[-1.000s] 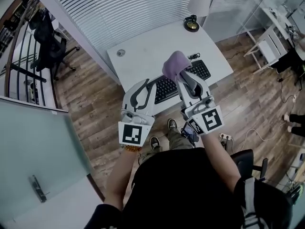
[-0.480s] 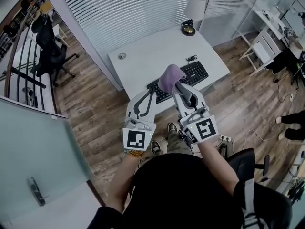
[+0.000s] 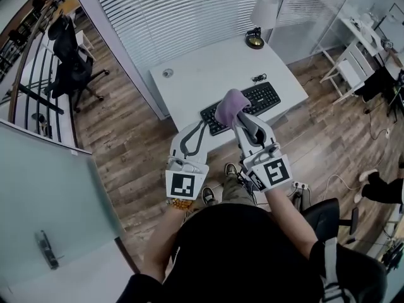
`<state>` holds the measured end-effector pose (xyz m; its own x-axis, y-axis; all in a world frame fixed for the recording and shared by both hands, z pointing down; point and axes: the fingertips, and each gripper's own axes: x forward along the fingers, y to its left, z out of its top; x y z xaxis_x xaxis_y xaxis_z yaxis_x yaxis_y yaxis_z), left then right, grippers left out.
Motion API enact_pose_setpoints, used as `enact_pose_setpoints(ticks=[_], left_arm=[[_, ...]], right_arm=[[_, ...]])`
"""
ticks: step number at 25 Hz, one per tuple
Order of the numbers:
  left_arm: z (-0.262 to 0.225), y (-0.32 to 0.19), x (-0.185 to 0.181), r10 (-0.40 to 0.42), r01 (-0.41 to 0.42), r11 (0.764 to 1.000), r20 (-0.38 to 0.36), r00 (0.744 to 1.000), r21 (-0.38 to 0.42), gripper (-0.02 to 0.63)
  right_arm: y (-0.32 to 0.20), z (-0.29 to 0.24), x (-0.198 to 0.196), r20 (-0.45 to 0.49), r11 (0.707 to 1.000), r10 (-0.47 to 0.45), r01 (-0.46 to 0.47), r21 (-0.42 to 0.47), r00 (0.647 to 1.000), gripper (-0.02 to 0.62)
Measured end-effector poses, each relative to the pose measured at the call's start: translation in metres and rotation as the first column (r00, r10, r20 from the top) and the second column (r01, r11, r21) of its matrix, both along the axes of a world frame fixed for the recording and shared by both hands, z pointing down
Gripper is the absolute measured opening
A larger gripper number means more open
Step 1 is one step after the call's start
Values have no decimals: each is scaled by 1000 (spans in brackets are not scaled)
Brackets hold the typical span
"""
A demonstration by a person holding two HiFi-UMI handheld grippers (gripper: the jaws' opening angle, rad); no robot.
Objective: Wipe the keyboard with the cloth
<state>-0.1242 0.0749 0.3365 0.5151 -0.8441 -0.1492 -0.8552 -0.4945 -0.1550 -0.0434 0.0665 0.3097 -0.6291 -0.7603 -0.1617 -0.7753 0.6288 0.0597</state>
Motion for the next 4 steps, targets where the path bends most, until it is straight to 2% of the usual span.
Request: enact_pose_setpoints(ticks=[4], left_arm=[[0, 2, -6, -9, 9, 1000, -5, 1000, 4, 37]], right_arm=[[4, 0, -7, -2, 1000, -14, 14, 1, 1000, 37]])
